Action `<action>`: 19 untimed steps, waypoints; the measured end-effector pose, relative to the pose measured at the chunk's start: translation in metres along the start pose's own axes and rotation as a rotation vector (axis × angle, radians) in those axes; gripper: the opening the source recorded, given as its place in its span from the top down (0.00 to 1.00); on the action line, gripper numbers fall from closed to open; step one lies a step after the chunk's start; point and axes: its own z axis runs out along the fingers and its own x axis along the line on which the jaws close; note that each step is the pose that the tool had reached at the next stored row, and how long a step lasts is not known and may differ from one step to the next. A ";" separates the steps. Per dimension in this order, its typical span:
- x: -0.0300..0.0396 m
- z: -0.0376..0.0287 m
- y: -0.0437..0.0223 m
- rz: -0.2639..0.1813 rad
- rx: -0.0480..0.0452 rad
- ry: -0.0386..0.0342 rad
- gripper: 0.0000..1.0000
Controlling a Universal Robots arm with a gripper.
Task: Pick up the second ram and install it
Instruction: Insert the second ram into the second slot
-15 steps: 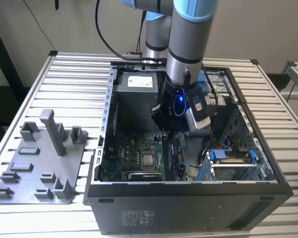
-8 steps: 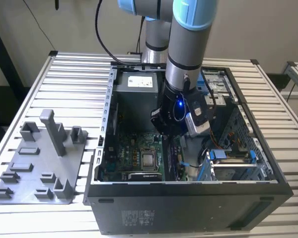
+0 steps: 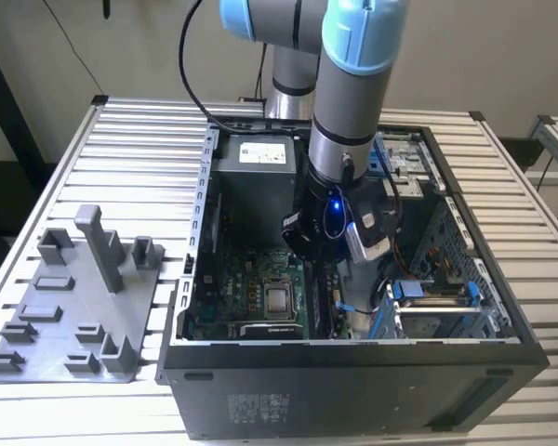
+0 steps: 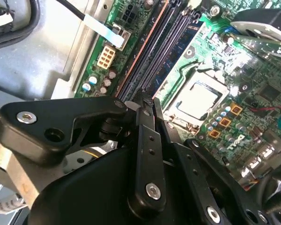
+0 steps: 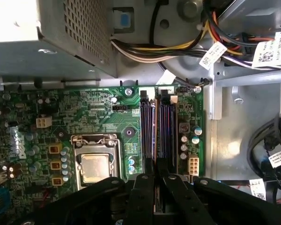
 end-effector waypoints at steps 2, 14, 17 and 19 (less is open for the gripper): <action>0.0000 0.0001 0.0000 -0.005 0.0084 -0.0006 0.86; 0.0003 0.0037 -0.0001 -0.011 0.0178 -0.0013 0.86; 0.0008 0.0049 -0.0001 -0.018 0.0179 -0.0015 0.86; 0.0011 0.0065 -0.0001 -0.020 0.0176 -0.0017 0.86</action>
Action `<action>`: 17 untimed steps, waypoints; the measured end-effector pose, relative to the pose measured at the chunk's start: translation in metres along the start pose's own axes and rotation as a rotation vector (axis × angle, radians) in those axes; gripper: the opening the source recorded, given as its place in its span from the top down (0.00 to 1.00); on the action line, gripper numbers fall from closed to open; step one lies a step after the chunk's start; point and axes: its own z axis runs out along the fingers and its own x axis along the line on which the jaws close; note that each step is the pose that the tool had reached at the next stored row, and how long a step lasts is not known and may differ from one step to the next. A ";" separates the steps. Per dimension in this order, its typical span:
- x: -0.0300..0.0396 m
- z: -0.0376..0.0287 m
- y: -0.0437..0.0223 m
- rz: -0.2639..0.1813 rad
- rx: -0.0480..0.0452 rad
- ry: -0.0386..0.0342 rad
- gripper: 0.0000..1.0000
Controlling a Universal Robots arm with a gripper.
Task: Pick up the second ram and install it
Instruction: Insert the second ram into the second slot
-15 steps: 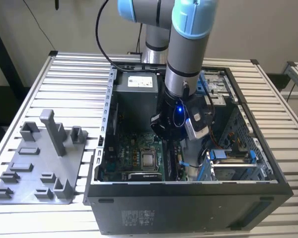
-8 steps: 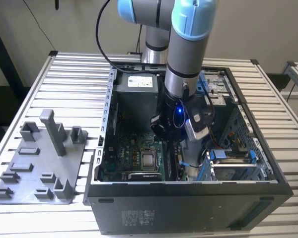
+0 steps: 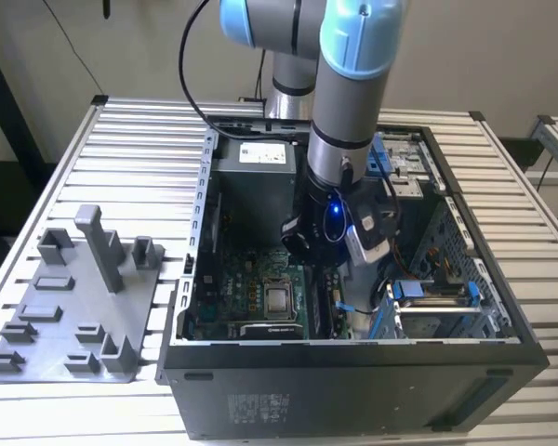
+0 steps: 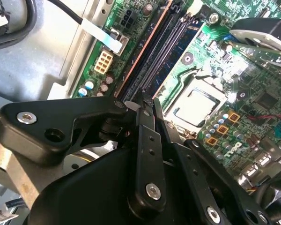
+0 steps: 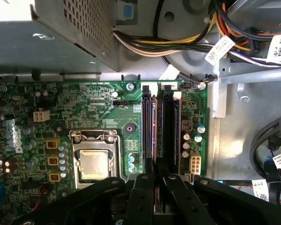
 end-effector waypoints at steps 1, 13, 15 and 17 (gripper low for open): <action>0.0001 0.0003 0.0000 0.000 0.0000 0.0000 0.86; 0.0001 0.0036 0.0000 0.000 0.0002 0.0001 0.86; 0.0001 0.0036 0.0000 0.000 0.0002 0.0001 0.86; 0.0000 0.0036 0.0000 0.000 0.0002 0.0001 0.86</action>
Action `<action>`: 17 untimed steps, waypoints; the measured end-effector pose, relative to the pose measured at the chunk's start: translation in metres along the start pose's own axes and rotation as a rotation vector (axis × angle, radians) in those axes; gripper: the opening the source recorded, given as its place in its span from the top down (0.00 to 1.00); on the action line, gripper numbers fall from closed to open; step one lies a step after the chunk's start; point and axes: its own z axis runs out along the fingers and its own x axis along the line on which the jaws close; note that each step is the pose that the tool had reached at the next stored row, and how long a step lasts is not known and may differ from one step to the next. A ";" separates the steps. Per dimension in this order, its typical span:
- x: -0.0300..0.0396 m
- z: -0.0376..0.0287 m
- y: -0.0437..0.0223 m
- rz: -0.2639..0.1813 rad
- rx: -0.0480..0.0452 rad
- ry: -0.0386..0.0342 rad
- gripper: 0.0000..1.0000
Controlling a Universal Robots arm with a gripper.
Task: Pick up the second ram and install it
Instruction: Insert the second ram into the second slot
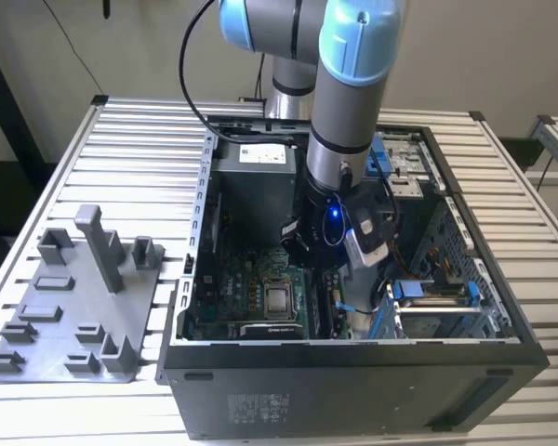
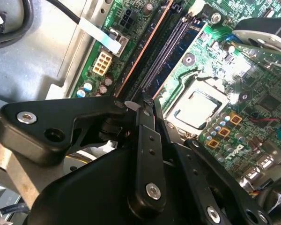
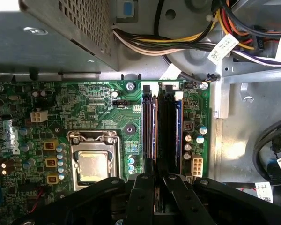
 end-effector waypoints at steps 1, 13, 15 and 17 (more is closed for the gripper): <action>0.0000 0.0000 0.0000 0.000 0.0001 0.0000 0.86; -0.0001 0.0032 0.0001 -0.037 0.0002 -0.0024 0.86; -0.0001 0.0063 0.0002 -0.038 0.0005 -0.0020 0.86; 0.0000 0.0075 0.0002 -0.038 0.0010 -0.0018 0.86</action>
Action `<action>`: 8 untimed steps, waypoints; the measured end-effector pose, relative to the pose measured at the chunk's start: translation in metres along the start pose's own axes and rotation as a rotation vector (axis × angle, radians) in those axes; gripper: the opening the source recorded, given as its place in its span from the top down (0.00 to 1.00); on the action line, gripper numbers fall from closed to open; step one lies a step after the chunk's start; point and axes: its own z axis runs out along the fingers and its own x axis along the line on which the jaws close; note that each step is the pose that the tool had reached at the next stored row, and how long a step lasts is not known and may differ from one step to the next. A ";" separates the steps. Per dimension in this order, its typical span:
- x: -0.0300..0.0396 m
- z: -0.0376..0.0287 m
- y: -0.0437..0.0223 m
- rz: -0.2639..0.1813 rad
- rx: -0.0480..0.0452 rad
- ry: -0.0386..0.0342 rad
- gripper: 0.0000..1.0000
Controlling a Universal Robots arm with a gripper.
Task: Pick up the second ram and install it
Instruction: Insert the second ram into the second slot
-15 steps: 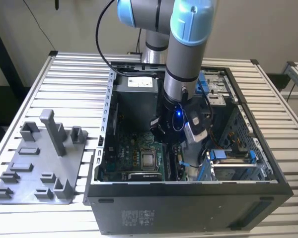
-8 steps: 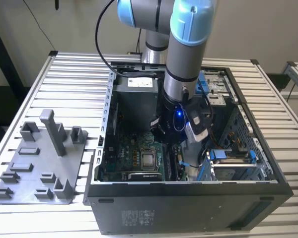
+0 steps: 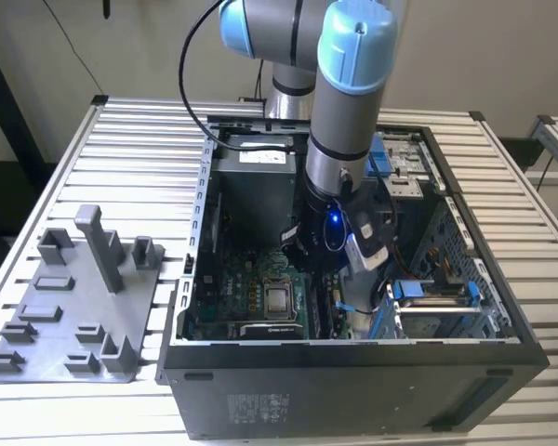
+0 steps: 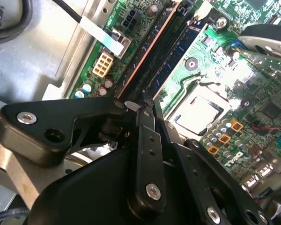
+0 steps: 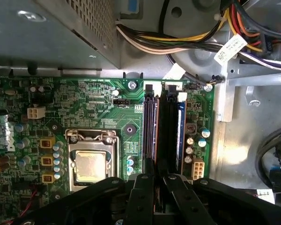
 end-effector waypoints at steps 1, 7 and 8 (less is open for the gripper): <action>0.0000 0.0000 0.0000 0.000 -0.0001 0.0000 0.86; -0.0001 0.0010 0.0004 0.000 -0.0020 -0.0005 0.84; -0.0001 0.0009 0.0003 0.000 -0.0017 -0.0005 0.84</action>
